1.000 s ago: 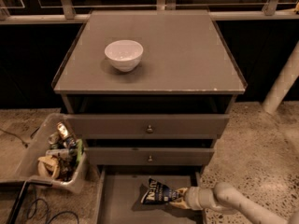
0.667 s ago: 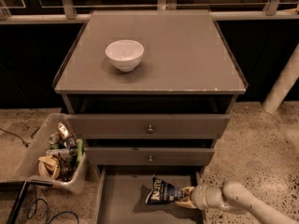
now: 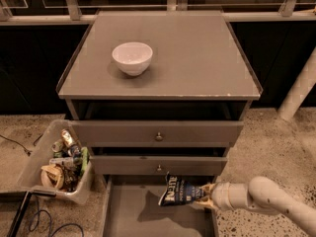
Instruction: Pick blue chip bag from bottom drawer and place on counter
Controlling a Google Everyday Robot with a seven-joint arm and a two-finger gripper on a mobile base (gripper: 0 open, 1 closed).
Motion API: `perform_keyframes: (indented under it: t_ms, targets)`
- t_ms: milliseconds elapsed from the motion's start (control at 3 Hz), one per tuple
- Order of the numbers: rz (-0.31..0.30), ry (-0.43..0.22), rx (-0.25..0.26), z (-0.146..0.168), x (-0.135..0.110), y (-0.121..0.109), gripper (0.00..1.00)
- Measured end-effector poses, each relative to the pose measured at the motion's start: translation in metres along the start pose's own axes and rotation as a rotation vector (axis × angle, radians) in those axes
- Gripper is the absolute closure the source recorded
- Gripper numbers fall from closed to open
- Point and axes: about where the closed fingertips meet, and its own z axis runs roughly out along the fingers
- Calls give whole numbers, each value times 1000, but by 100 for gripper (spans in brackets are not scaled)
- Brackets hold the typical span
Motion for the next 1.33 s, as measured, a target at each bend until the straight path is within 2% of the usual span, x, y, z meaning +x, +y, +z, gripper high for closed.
perform_keyframes:
  t_ms: [333, 1000, 1333]
  targets:
    - [-43, 55, 56, -50, -51, -23, 100]
    - [-121, 64, 170, -140, -130, -56, 100]
    - [-121, 64, 171, -140, -130, -56, 100]
